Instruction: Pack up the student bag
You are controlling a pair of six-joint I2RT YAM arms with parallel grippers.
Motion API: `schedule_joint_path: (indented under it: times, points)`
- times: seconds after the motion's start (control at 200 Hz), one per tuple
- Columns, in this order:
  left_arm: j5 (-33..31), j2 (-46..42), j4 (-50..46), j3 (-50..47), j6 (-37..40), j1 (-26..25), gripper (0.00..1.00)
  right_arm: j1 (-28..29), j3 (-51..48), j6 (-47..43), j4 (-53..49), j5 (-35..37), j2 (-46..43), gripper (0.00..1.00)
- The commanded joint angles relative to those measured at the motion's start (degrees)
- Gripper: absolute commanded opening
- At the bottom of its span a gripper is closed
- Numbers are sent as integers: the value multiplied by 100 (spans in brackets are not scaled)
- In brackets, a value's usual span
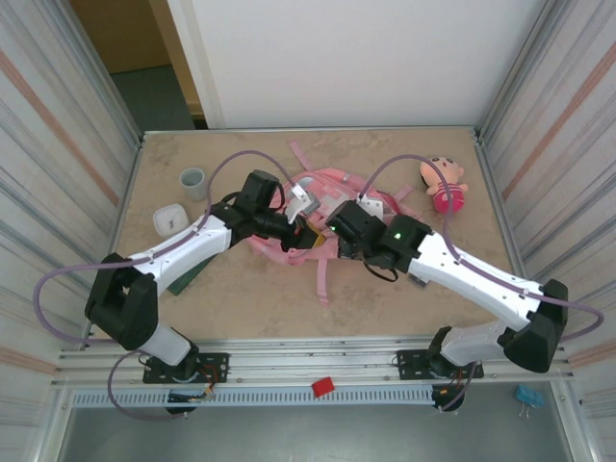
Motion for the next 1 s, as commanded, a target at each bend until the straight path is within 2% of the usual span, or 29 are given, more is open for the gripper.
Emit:
schedule_joint_path:
  times: [0.0, 0.125, 0.311, 0.371, 0.396, 0.481, 0.581, 0.626, 0.707, 0.842, 0.997]
  points:
    - [47, -398, -108, -101, 169, 179, 0, -298, -113, -508, -277, -299, -440, 1]
    - [-153, -456, -380, -172, 685, 231, 0, -622, -97, -1102, -351, -919, -623, 0]
    - [-243, -589, -517, -303, 1300, 276, 0, -1228, -280, -1788, -201, -2292, -743, 0]
    - [-332, -650, -483, -321, 1235, 293, 8, -1371, -451, -1983, 27, -2902, -840, 0]
    - [-412, -686, -438, -344, 1130, 309, 16, -1404, -534, -2033, 135, -3080, -884, 0]
    - [-392, -782, -284, -425, 689, 411, 35, -1491, -869, -2148, 572, -3652, -1095, 0]
    - [-525, -973, -208, -557, -56, 437, 59, -1492, -1121, -2054, 766, -3819, -1144, 0]
    - [-756, -1113, -113, -692, -513, 431, 65, -1489, -1203, -1966, 783, -3904, -1089, 0]
    - [-1424, -1437, 105, -1078, -1674, 436, 70, -1390, -1323, -1790, 856, -4019, -899, 0]
    - [-2677, -1910, 66, -1743, -3450, 437, 71, -942, -1443, -1614, 1124, -3959, -629, 0]
    - [-3026, -1998, 86, -2355, -4576, 436, 74, -626, -1659, -1133, 1498, -3767, -420, 0]
